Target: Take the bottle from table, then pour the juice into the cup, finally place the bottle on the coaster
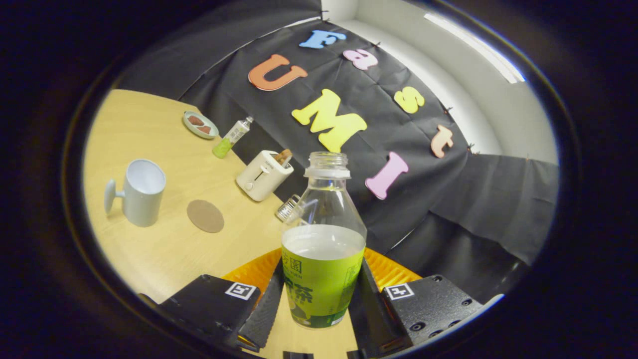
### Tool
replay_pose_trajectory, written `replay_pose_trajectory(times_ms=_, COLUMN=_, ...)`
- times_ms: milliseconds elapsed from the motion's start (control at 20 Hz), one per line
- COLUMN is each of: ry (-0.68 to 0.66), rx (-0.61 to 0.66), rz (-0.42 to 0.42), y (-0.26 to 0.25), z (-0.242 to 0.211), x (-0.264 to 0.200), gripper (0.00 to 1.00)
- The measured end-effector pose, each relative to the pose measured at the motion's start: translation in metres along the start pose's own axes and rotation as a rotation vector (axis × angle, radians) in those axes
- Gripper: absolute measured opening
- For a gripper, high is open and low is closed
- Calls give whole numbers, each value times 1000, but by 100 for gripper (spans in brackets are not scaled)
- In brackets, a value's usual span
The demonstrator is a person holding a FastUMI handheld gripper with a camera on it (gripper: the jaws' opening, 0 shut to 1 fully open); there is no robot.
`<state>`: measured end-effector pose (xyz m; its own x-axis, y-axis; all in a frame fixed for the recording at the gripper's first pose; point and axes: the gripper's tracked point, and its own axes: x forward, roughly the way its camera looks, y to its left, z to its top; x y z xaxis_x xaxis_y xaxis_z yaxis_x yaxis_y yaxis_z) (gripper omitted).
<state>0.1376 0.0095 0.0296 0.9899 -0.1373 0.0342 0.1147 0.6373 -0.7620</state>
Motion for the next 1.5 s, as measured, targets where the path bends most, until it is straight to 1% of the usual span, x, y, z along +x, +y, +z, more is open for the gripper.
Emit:
replay_pose_trajectory(times_ms=250, ry=-53, rx=-206, rz=-44, y=-3, z=23, x=5, gripper=79)
replay_pose_trajectory(times_ms=350, ry=-93, rx=-275, rz=-56, y=0, z=35, x=10, gripper=79)
replay_pose_trajectory(times_ms=500, ry=-112, rx=-356, rz=-64, y=10, z=45, x=13, gripper=79)
replay_pose_trajectory(times_ms=600, ry=-101, rx=-416, rz=-83, y=14, z=47, x=14, gripper=79)
replay_pose_trajectory(times_ms=750, ry=-140, rx=-514, rz=-89, y=33, z=62, x=11, gripper=79)
replay_pose_trajectory(times_ms=1000, ry=-167, rx=-587, rz=-93, y=48, z=79, x=12, gripper=79)
replay_pose_trajectory(times_ms=1100, ry=-180, rx=-629, rz=-108, y=49, z=86, x=12, gripper=79)
replay_pose_trajectory(times_ms=1300, ry=-180, rx=-711, rz=-108, y=53, z=89, x=9, gripper=79)
replay_pose_trajectory(times_ms=1500, ry=-199, rx=-804, rz=-135, y=56, z=93, x=14, gripper=79)
